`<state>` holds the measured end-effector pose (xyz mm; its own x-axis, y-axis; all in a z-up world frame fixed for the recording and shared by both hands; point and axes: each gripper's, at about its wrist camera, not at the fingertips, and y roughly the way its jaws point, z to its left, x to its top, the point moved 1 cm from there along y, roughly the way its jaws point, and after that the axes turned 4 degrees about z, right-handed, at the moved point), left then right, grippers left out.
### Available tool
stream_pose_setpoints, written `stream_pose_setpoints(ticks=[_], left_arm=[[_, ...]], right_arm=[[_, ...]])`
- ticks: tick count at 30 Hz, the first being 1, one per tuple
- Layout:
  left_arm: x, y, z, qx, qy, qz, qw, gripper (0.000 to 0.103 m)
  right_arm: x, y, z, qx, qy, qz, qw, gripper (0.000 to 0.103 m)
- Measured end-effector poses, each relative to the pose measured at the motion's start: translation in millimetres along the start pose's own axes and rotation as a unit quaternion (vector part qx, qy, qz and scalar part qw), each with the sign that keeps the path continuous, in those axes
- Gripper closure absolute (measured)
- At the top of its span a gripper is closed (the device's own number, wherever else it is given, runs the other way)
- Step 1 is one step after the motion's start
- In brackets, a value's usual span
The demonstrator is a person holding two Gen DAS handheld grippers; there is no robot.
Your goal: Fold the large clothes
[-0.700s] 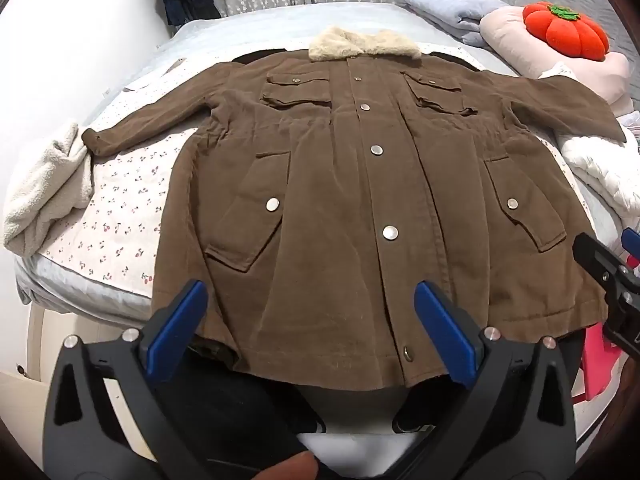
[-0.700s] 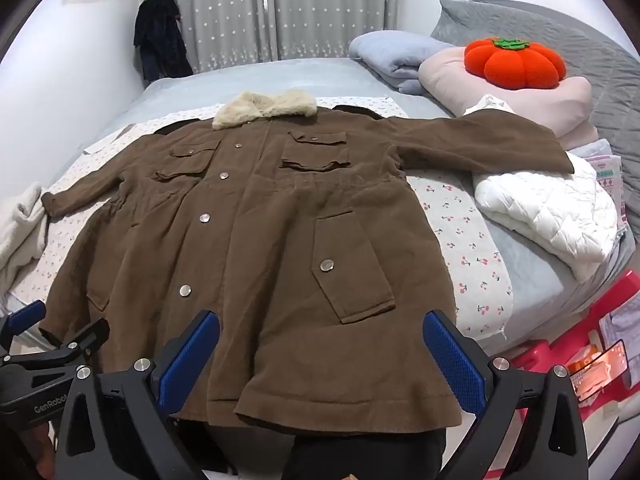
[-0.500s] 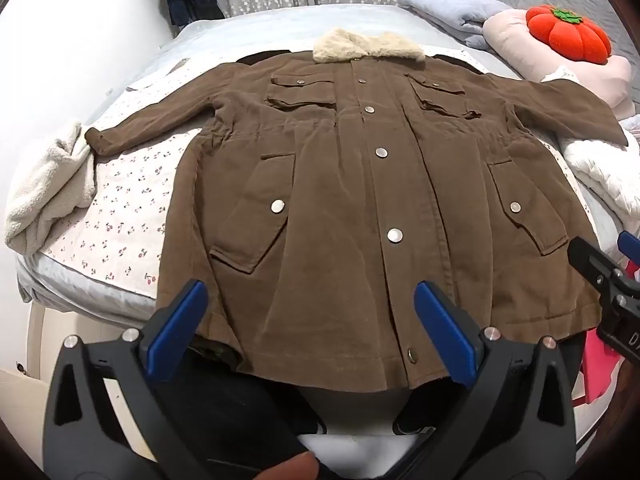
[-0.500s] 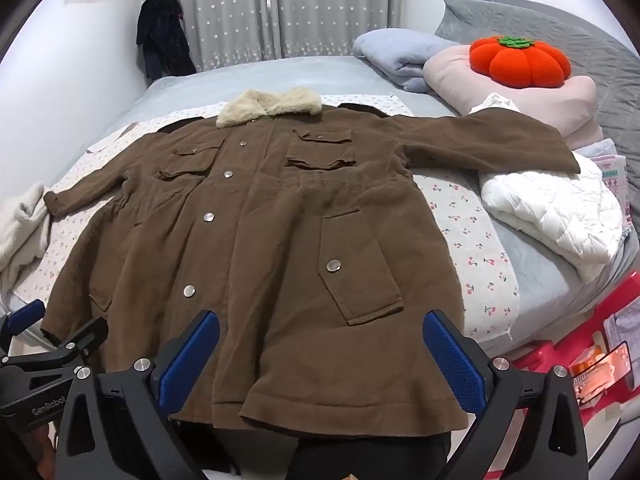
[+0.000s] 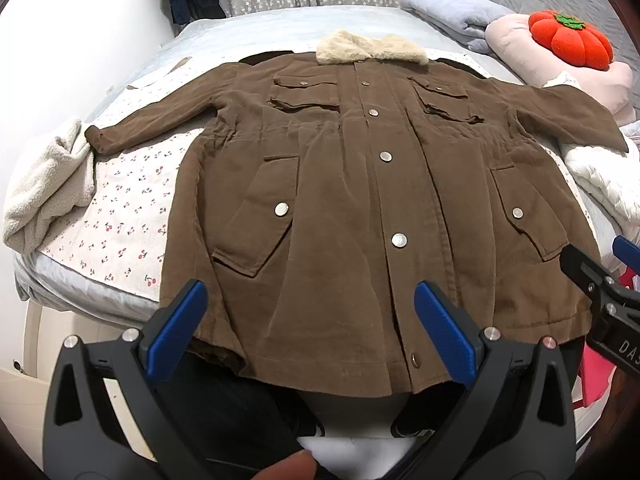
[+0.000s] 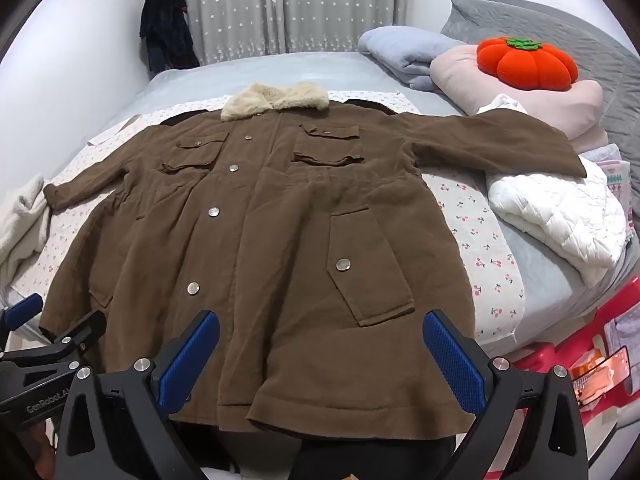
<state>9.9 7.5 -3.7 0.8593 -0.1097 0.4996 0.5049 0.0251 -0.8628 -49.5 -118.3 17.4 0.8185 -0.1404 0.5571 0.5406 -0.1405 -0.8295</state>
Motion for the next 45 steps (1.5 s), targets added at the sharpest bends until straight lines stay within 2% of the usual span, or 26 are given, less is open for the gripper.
stream_pose_setpoints(ticks=[24,45], left_arm=[[0.1,7.2,-3.6,-0.007,0.000,0.006,1.0000,0.000],[1.8,5.4,-11.0,-0.005,0.010,0.005,0.9999,0.000]], right_arm=[[-1.5,0.0,3.7,-0.009,-0.005,0.003,1.000,0.000],[0.2,2.5,-8.0,-0.004,0.012,0.004,1.000,0.000]])
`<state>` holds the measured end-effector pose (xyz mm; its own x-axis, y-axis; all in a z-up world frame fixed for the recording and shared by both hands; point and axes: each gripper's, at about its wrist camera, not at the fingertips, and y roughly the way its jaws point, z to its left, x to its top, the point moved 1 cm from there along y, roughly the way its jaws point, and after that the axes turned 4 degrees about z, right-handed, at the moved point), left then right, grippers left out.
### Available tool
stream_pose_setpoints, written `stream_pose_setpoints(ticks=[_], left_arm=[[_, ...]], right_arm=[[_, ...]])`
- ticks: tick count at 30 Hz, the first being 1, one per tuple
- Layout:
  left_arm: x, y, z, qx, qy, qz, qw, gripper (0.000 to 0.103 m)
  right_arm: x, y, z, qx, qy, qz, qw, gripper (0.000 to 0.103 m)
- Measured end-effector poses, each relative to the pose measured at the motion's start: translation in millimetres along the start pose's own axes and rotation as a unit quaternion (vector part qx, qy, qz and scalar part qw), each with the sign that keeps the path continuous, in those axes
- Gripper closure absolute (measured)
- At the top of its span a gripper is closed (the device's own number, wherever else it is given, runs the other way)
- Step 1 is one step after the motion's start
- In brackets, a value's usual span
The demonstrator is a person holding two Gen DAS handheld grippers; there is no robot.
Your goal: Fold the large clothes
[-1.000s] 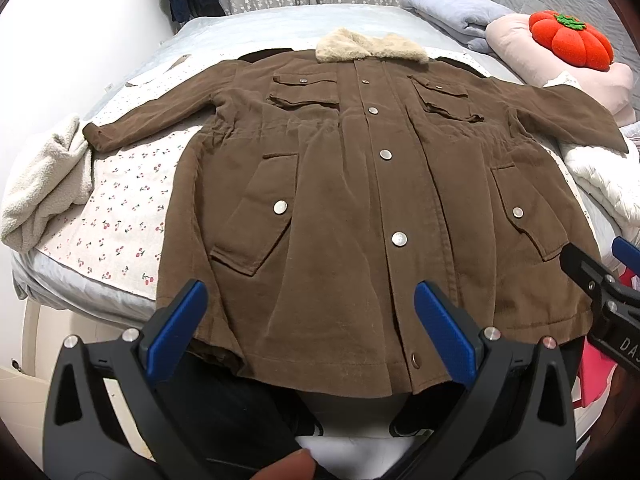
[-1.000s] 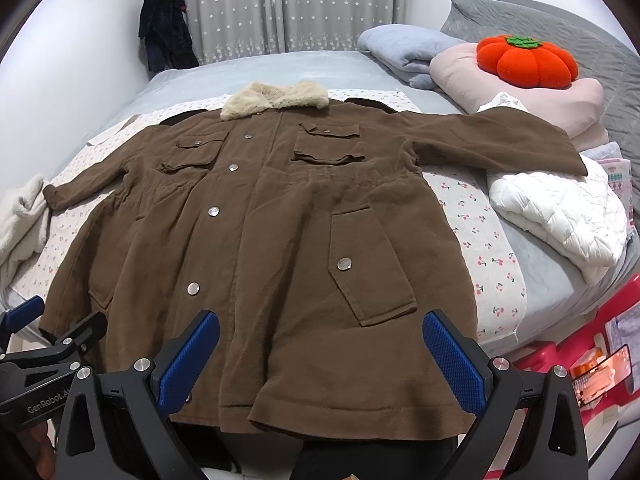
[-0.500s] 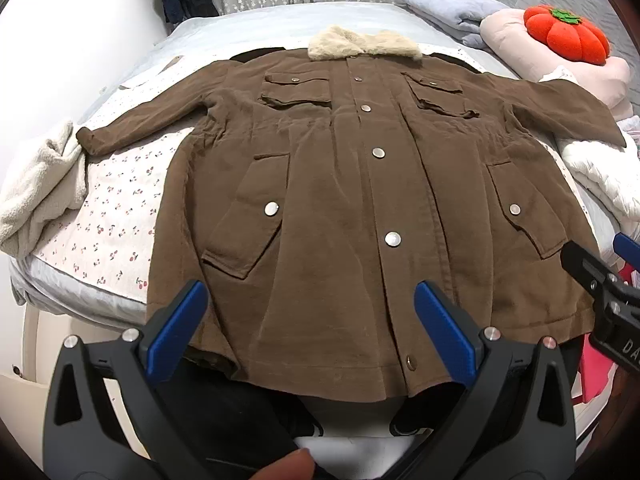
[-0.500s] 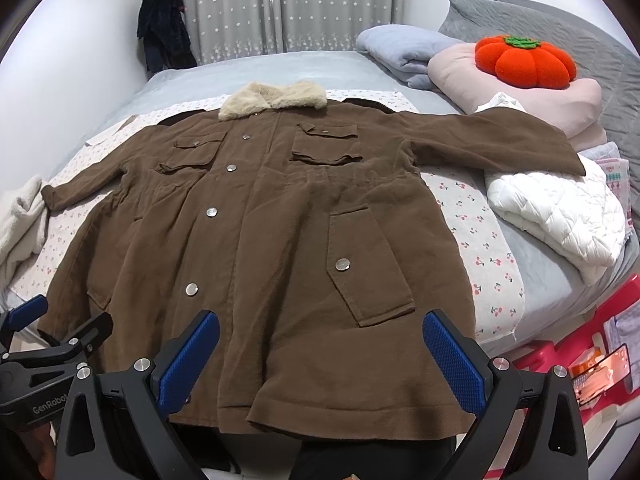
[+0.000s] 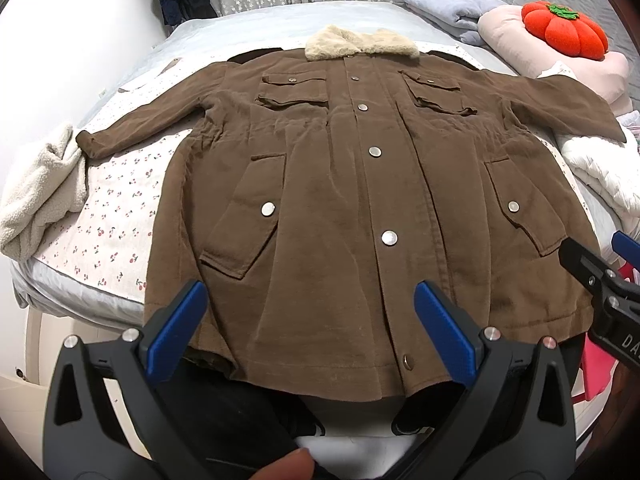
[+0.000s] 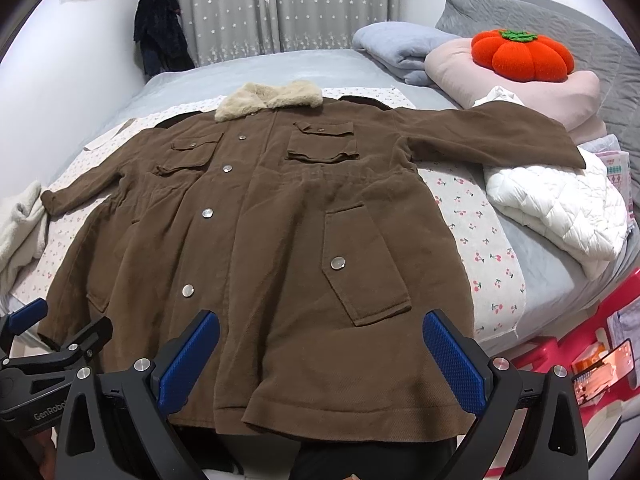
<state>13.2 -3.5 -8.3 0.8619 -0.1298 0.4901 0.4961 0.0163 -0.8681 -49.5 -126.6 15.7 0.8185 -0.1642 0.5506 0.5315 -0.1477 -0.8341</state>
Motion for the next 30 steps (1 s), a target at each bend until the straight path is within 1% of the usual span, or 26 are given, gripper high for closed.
stream_pose_setpoints(ticks=[19,30], left_arm=[[-1.5,0.8,2.4,-0.001,-0.002,0.000,1.0000,0.000],[-1.6,2.3,9.8,-0.001,-0.012,0.000,0.9999,0.000]], right_arm=[[-0.9,1.0,0.7,0.000,-0.001,0.001,1.000,0.000],[-2.1,1.9,1.8,0.000,-0.001,0.000,1.000,0.000]])
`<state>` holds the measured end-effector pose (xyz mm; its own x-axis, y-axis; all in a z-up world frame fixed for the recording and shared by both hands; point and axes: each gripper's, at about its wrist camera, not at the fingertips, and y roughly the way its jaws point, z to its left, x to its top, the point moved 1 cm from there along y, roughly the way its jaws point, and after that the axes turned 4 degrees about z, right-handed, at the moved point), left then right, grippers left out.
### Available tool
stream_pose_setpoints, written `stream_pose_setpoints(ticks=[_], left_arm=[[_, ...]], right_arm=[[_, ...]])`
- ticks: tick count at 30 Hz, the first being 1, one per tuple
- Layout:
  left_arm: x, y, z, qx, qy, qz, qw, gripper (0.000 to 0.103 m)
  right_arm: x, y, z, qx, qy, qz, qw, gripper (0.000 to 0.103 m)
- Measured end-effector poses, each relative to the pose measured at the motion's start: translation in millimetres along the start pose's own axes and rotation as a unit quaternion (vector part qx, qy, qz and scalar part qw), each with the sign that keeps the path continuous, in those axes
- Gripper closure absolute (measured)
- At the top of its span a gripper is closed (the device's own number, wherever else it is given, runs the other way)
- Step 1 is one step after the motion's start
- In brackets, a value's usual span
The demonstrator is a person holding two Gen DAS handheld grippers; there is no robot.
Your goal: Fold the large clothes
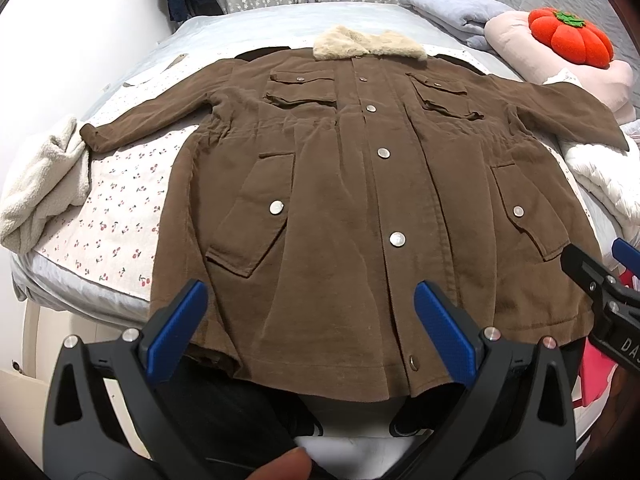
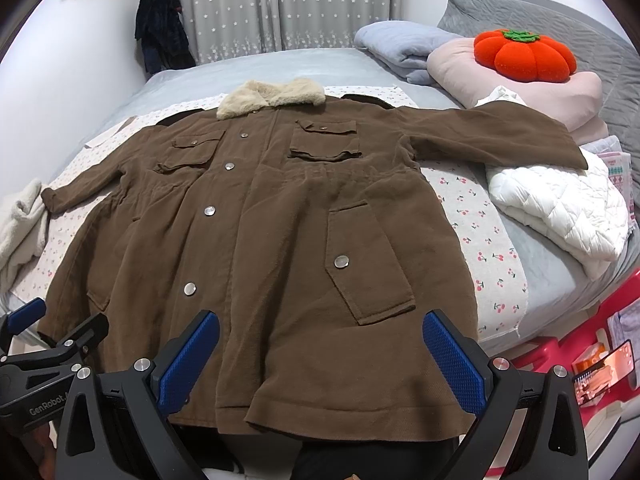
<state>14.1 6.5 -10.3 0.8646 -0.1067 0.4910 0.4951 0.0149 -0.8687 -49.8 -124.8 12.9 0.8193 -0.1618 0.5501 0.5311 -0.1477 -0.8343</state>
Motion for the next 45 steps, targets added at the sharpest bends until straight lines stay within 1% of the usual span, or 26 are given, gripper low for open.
stream_pose_setpoints(ticks=[4,8,11,16,19,22,25,28,29,31,32,35,36,37,38,40,41,42,43,44,45], left_arm=[[0.9,3.4,4.3,0.000,-0.007,0.002,1.0000,0.000],[2.4,4.6,8.0,0.018,-0.008,-0.018,0.9997,0.000],[5.5,7.4,14.4,0.003,-0.011,-0.023,0.9997,0.000],[10.3,16.0,31.8,-0.035,-0.024,-0.007,0.9991,0.000],[14.8,20.7,52.6,-0.049,-0.039,-0.001,0.9980,0.000],[19.2,27.9,84.0,-0.060,-0.061,0.008,0.9963,0.000],[18.3,37.9,117.2,-0.077,-0.102,0.014,0.9917,0.000],[13.2,57.9,147.5,-0.109,-0.148,0.039,0.9823,0.000],[12.6,62.9,151.6,-0.117,-0.157,0.047,0.9796,0.000],[10.6,75.2,159.2,-0.149,-0.176,0.066,0.9709,0.003],[10.5,77.2,159.6,-0.160,-0.177,0.068,0.9687,0.004],[15.2,83.4,153.0,-0.200,-0.165,0.074,0.9629,0.014],[16.6,85.5,148.3,-0.231,-0.156,0.077,0.9574,0.021],[16.7,88.1,144.8,-0.254,-0.151,0.083,0.9518,0.033],[16.3,90.9,143.0,-0.262,-0.146,0.089,0.9498,0.040],[13.9,91.7,143.7,-0.249,-0.136,0.089,0.9548,0.080],[11.2,90.8,148.2,-0.246,-0.136,0.086,0.9557,0.086],[7.5,89.0,156.4,-0.246,-0.146,0.081,0.9548,0.092],[3.7,86.8,166.2,-0.242,-0.158,0.075,0.9544,0.093],[-0.8,83.7,177.8,-0.222,-0.170,0.069,0.9576,0.093],[-5.6,80.5,189.1,-0.156,-0.177,0.064,0.9697,0.093]], right_arm=[[-1.0,1.5,2.7,-0.001,-0.001,0.002,1.000,0.000],[-0.6,3.8,2.9,-0.003,-0.002,0.006,1.000,0.000],[0.9,6.8,1.9,-0.002,-0.003,0.009,1.000,0.000],[4.2,12.4,-1.3,-0.002,-0.004,0.013,1.000,0.000],[8.9,15.4,-10.3,0.010,-0.008,0.010,1.000,0.000],[14.0,19.2,-26.2,0.026,-0.002,0.008,1.000,0.000],[17.7,27.7,-49.3,0.025,0.013,0.010,1.000,0.000],[17.2,41.5,-72.0,0.020,0.025,0.021,0.999,0.000],[16.7,45.7,-78.0,0.021,0.031,0.026,0.999,0.000],[14.7,56.7,-92.4,0.024,0.045,0.046,0.998,0.000],[13.2,61.7,-99.0,0.026,0.052,0.056,0.997,0.000],[6.8,74.2,-119.3,0.062,0.087,0.077,0.991,0.000],[5.1,77.0,-125.3,0.076,0.100,0.081,0.989,0.000],[3.0,80.2,-131.3,0.089,0.114,0.085,0.986,0.000],[1.9,81.6,-133.9,0.095,0.121,0.086,0.984,0.000],[-0.9,82.9,-137.0,0.104,0.125,0.087,0.983,0.000],[-2.0,83.1,-137.4,0.106,0.123,0.086,0.983,0.000],[-3.2,83.4,-136.9,0.106,0.120,0.088,0.983,0.000],[-3.7,84.1,-137.0,0.104,0.118,0.089,0.984,0.000],[-5.6,84.4,-137.3,0.103,0.116,0.091,0.984,0.000],[-5.4,85.9,-138.3,0.103,0.116,0.090,0.984,0.000]])
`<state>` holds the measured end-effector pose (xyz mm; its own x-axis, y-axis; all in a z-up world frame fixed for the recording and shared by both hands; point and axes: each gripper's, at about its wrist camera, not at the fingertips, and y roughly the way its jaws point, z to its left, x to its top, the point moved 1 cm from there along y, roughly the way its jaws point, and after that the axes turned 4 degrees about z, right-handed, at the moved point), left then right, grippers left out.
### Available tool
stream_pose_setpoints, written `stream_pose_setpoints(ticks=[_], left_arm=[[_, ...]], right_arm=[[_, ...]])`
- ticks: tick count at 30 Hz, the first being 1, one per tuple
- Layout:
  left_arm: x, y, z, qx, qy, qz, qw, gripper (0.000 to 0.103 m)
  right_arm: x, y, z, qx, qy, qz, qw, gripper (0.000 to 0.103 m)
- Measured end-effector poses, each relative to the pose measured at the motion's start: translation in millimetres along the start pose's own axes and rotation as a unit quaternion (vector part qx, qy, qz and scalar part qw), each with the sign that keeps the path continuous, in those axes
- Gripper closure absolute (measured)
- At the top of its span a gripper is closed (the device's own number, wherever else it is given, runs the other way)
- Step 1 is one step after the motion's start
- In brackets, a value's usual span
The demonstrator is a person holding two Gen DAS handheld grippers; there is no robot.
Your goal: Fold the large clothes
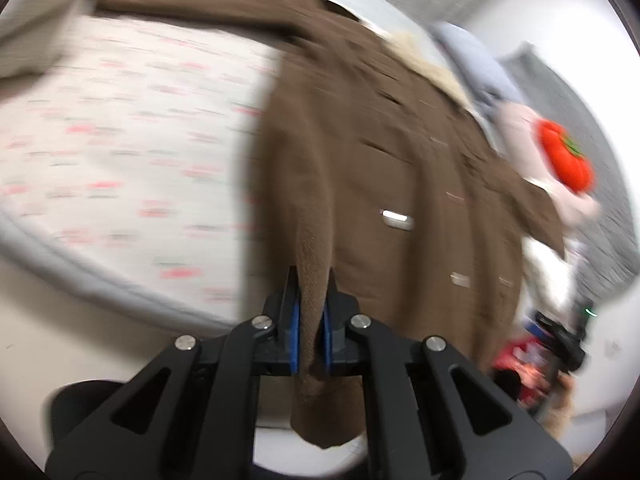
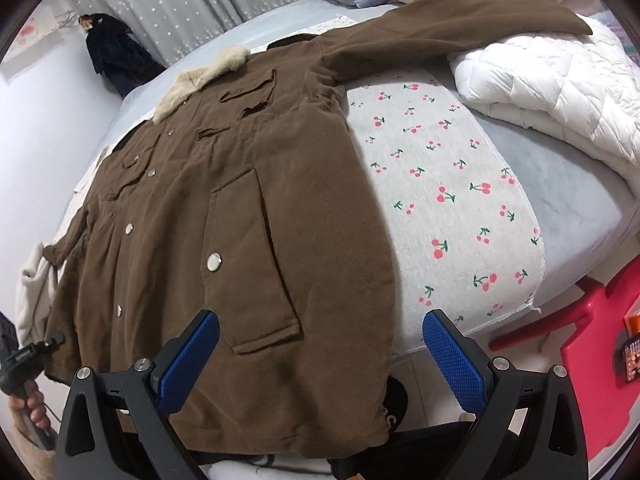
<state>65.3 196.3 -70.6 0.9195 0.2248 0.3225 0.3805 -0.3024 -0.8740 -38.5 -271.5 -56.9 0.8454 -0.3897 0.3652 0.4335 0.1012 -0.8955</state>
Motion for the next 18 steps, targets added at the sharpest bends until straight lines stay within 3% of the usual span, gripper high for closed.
stream_pose_setpoints(ticks=[1,2,3,5,6,8,10,13,18], left_arm=[[-1.7,-4.0,7.3,0.086,0.006,-0.022,0.9960,0.091],[-4.3,-4.7,12.4,0.125,0.012,-0.030,0.9916,0.091],[-5.9,-3.7,17.1,0.138,0.010,-0.027,0.9900,0.092],[-8.3,-2.2,25.4,0.107,-0.003,-0.014,0.9941,0.091],[-8.8,-2.4,26.9,0.072,-0.011,-0.001,0.9974,0.090],[-8.8,-3.8,24.8,0.024,-0.012,-0.002,0.9996,0.071],[-6.9,-2.8,19.2,0.006,-0.002,-0.012,0.9999,0.039],[-2.0,8.7,10.7,0.006,0.024,-0.004,0.9997,0.036],[-3.3,29.6,16.1,0.012,0.025,0.017,0.9995,0.036]], right_arm=[[-0.5,1.5,-1.8,0.002,0.001,0.001,1.000,0.000],[-0.4,3.6,-4.4,0.007,0.004,0.003,1.000,0.000],[-0.6,6.2,-7.4,0.015,0.008,0.006,1.000,0.000],[-2.3,12.0,-14.2,0.033,0.023,0.015,0.999,0.000],[-3.4,15.2,-16.7,0.041,0.030,0.020,0.999,0.000],[-6.3,20.9,-19.5,0.057,0.039,0.030,0.997,0.000],[-9.9,26.5,-20.5,0.071,0.043,0.037,0.996,0.001],[-14.5,37.3,-20.1,0.087,0.048,0.053,0.994,0.004],[-20.3,60.4,-26.0,0.105,0.068,0.078,0.989,0.006]])
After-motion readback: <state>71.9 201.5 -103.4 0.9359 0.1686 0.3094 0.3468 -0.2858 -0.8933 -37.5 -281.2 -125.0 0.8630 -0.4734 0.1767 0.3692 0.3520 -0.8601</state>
